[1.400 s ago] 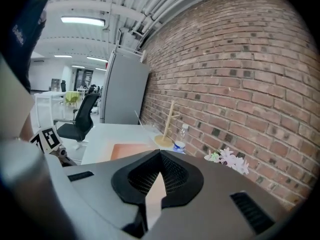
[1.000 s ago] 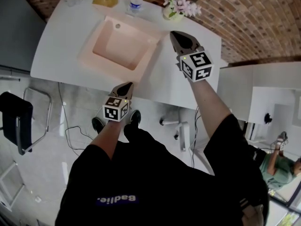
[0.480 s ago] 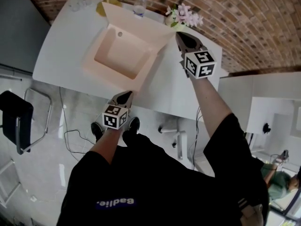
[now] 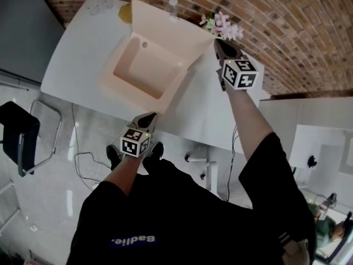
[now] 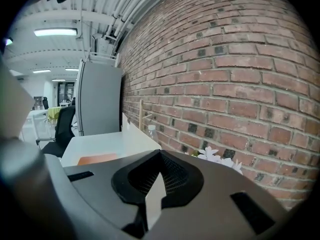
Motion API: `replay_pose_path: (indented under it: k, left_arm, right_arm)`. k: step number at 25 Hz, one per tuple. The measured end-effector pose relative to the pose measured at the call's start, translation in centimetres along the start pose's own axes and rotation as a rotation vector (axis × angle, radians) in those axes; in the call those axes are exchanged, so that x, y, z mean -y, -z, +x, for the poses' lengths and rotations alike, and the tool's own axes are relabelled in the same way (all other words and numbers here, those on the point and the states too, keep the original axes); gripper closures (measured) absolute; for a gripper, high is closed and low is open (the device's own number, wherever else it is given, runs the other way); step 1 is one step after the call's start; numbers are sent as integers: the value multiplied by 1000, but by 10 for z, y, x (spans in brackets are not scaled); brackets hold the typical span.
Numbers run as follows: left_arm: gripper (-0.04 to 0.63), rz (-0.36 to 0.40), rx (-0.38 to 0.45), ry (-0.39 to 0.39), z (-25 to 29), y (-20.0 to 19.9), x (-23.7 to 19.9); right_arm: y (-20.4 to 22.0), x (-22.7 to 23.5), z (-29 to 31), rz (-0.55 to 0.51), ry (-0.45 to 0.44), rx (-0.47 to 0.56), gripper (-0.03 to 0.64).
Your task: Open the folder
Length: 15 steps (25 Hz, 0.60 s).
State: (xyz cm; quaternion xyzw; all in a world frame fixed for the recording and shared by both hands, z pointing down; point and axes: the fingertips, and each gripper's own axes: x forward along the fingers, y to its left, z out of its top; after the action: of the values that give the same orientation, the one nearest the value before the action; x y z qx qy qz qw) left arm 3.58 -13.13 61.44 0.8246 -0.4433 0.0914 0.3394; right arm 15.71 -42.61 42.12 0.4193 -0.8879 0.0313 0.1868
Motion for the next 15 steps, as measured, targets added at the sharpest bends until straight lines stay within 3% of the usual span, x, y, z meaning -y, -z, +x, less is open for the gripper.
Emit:
replay_pose_path:
  k: [15]
  left_arm:
    - [594,-19,6,-20,0,1,-1]
  right_arm:
    - [6,20,15,11,26,-23,591]
